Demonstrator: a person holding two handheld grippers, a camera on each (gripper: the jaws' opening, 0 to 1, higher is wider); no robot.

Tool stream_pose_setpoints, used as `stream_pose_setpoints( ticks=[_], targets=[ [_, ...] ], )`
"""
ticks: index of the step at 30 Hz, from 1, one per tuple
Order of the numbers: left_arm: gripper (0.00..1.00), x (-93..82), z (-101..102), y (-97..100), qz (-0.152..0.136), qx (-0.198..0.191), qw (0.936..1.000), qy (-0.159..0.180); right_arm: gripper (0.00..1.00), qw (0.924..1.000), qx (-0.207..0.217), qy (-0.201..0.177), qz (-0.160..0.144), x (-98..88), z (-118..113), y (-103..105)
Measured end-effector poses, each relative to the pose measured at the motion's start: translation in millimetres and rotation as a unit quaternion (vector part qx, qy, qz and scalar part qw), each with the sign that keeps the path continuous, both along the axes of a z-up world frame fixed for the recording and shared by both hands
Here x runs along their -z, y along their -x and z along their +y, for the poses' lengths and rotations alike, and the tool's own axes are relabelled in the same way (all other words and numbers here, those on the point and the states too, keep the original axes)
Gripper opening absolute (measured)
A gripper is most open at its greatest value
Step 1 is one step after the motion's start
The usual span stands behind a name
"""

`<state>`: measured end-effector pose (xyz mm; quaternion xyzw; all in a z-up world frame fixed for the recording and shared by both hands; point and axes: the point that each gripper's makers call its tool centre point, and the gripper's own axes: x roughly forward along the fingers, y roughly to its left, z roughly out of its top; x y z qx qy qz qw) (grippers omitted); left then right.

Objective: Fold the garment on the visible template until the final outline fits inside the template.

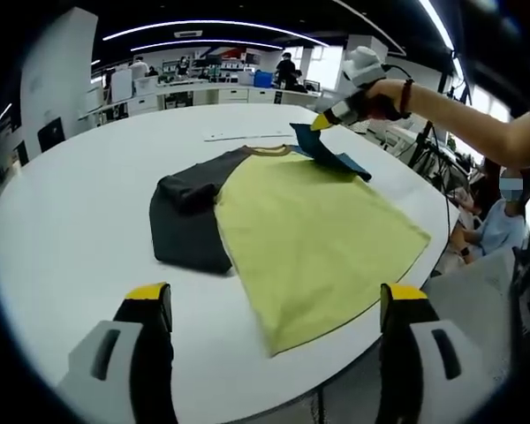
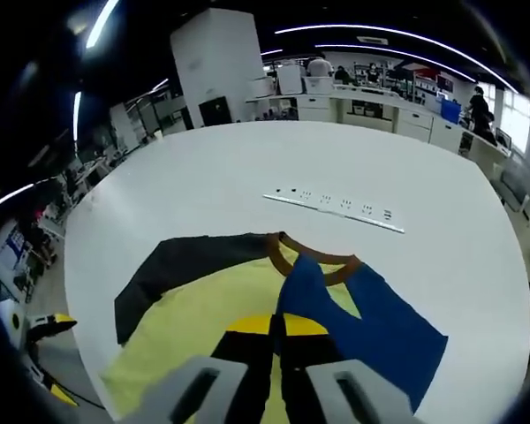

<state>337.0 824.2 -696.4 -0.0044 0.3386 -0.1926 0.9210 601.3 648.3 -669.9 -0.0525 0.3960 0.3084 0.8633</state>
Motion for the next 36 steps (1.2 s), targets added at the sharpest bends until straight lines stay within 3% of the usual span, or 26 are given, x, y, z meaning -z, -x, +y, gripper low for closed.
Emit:
stream_pose_setpoints(
  ticks=[36],
  targets=[
    [0.92,3.1,6.8,4.7,0.002,-0.006,1.0,0.002,0.0,0.9968,-0.079,-0.013,-0.005,-11.1,82.0,23.3]
  ],
)
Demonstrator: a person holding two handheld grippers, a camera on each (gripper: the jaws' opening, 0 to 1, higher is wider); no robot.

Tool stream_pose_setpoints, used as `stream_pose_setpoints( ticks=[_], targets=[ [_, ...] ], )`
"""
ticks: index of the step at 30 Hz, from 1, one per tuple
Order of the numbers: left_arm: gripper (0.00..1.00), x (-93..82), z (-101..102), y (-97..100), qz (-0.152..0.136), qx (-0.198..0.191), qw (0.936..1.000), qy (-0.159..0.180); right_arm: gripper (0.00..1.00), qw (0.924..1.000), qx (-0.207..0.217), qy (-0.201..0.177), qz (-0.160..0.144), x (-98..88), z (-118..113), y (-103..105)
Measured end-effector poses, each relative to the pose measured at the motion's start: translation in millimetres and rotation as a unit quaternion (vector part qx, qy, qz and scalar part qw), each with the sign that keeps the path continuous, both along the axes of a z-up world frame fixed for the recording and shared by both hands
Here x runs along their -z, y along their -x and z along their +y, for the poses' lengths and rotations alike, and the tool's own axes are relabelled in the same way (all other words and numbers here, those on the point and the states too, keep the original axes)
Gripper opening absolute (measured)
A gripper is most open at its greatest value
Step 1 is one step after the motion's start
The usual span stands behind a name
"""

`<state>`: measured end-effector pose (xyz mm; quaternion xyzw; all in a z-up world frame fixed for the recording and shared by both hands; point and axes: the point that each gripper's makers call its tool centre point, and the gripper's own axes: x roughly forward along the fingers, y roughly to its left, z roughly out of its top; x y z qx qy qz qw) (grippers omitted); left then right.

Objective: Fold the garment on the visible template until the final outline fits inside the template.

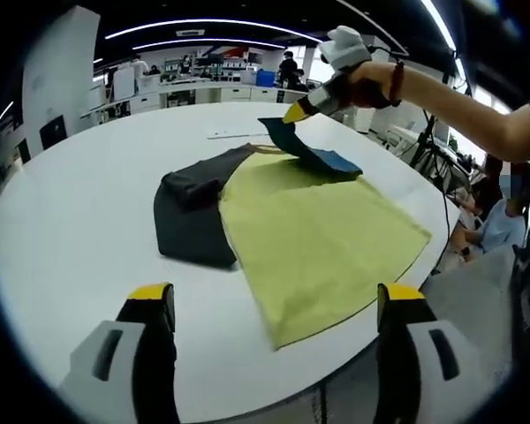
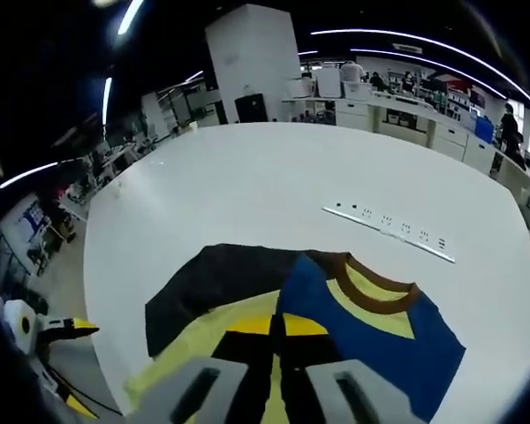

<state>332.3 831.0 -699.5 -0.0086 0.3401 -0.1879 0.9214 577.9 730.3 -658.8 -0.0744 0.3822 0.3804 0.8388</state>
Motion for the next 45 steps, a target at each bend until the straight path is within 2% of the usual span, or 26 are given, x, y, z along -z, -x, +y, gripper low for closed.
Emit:
stream_pose_setpoints(
  ticks=[7,14,21,32,38,45],
  targets=[
    [0.91,1.8,0.8,2.6,0.004,0.0,1.0,0.001,0.0,0.9997,-0.023,-0.007,-0.004,-3.7,14.7,10.2],
    [0.91,2.4,0.1,3.6,0.004,-0.001,1.0,0.001,0.0,0.9995,-0.031,-0.001,-0.005,4.6,20.1,13.6],
    [0.9,3.7,2.9,5.6,0.007,-0.005,1.0,0.001,0.0,0.9986,-0.052,-0.013,-0.004,7.3,33.1,23.0],
    [0.9,4.1,4.0,5.5,0.008,-0.005,1.0,0.001,0.0,0.9979,-0.065,-0.001,-0.001,27.5,42.4,28.7],
    [0.9,5.0,3.8,6.9,0.007,-0.008,0.9999,0.001,0.0,0.9984,-0.056,-0.007,0.007,39.3,48.3,28.6],
    [0.89,5.3,3.4,3.4,0.004,-0.006,1.0,-0.006,0.0,0.9979,-0.053,-0.018,0.033,59.0,58.0,35.6]
  ],
)
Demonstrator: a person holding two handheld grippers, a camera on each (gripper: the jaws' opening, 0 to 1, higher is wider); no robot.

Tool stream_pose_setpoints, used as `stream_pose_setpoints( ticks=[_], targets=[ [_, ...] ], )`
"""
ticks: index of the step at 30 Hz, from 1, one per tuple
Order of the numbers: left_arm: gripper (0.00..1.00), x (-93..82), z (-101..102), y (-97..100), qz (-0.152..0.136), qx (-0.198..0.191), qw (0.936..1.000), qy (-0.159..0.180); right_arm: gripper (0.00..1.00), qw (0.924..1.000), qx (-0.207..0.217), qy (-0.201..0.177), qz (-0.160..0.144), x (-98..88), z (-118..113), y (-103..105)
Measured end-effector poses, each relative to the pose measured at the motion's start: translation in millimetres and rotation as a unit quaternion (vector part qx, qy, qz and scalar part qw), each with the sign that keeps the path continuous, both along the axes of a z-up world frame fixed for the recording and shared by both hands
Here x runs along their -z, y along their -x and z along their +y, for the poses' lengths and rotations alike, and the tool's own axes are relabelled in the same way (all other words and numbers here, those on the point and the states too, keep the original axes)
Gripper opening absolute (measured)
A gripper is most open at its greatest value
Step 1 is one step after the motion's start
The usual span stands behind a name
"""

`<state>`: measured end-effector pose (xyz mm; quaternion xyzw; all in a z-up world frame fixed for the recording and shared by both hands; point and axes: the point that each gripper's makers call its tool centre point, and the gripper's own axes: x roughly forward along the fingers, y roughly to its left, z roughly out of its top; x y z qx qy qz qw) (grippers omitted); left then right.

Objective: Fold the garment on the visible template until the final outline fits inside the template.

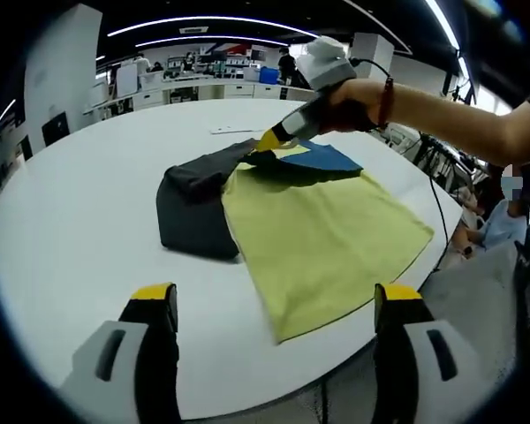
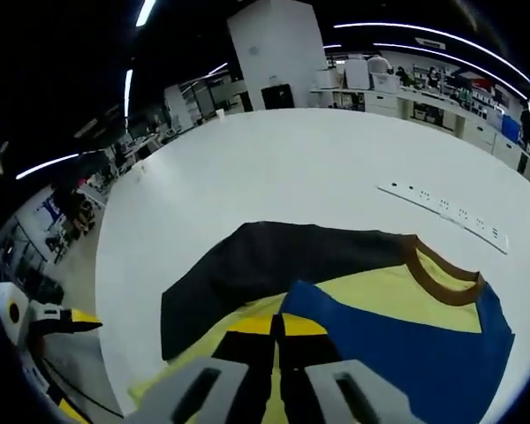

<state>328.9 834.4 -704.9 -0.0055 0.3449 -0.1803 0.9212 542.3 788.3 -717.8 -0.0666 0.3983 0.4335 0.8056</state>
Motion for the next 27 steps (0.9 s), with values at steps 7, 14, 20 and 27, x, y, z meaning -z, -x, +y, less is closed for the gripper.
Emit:
stream_pose_setpoints(
  ticks=[7,14,20,27],
  targets=[
    [0.89,-2.7,1.1,-6.4,-0.007,-0.001,1.0,0.001,0.0,0.9994,-0.01,0.003,0.031,21.0,8.5,16.7],
    [0.9,-1.3,2.7,-4.3,-0.005,-0.004,1.0,0.002,0.0,0.9988,-0.003,0.017,0.047,35.6,0.1,21.4],
    [0.9,-3.0,4.1,-3.4,-0.007,-0.005,1.0,0.003,0.0,0.9983,-0.008,0.029,0.05,46.2,-2.5,23.4],
    [0.89,-4.1,5.8,0.2,-0.008,-0.01,0.9999,0.01,0.0,0.9977,-0.038,0.049,0.029,56.2,1.5,32.3]
  ],
)
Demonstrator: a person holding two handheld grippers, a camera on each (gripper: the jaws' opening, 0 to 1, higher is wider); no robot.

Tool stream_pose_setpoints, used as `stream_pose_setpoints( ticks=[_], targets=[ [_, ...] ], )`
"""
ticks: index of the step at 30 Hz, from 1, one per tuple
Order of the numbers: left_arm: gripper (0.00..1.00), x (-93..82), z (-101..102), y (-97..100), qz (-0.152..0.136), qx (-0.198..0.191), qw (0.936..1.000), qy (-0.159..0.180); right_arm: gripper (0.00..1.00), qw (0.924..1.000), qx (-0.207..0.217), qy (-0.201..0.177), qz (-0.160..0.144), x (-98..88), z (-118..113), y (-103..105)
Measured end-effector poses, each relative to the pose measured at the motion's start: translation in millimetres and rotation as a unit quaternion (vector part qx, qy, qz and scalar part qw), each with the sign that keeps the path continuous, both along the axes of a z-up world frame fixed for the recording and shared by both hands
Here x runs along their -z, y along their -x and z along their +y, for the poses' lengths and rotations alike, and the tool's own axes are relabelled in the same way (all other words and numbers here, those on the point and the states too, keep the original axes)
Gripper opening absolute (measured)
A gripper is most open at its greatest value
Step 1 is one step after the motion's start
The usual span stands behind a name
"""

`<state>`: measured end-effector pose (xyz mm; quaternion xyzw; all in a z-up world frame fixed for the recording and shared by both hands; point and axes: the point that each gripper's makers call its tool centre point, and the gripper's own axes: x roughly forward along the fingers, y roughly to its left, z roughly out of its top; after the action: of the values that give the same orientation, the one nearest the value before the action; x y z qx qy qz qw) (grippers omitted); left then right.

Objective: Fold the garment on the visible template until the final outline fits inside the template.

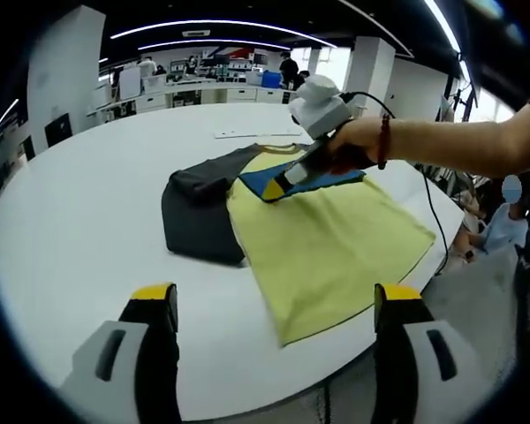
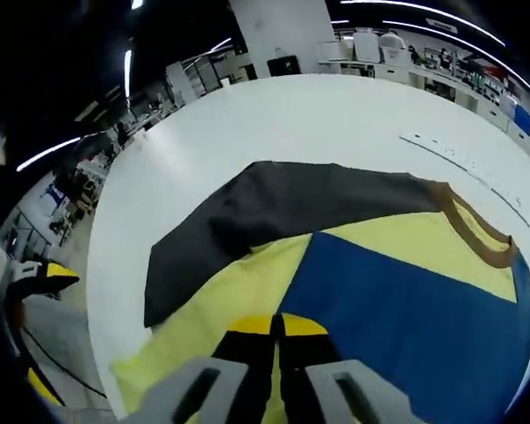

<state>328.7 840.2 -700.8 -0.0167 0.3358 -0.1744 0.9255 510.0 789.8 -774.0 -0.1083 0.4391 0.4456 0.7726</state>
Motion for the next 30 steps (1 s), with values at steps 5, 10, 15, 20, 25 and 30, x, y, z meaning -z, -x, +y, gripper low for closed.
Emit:
stream_pose_setpoints(
  ticks=[5,10,15,20,25,30],
  targets=[
    [0.89,1.1,2.5,2.6,0.001,-0.005,1.0,-0.002,0.0,1.0,0.008,-0.005,0.001,-1.1,-0.2,-0.3],
    [0.91,-2.2,4.3,0.7,-0.007,-0.009,0.9999,-0.002,0.16,0.9994,0.002,-0.012,-0.032,-12.0,-5.4,-8.1],
    [0.95,-4.2,5.3,-3.6,-0.013,-0.01,0.9998,-0.008,0.5,0.9977,0.002,-0.013,-0.066,-26.6,-16.8,-20.2],
    [0.97,-5.6,3.9,-5.7,-0.018,-0.007,0.9997,-0.011,0.62,0.997,0.004,-0.012,-0.076,-34.6,-32.8,-26.0],
    [0.99,-7.4,2.7,-6.8,-0.022,-0.01,0.9997,-0.009,0.67,0.9965,0.028,-0.016,-0.077,-40.4,-61.5,-32.9],
    [0.99,-10.2,4.7,-8.3,-0.026,-0.017,0.9994,-0.012,0.69,0.9956,0.05,-0.009,-0.079,-39.3,-91.8,-37.2]
  ],
)
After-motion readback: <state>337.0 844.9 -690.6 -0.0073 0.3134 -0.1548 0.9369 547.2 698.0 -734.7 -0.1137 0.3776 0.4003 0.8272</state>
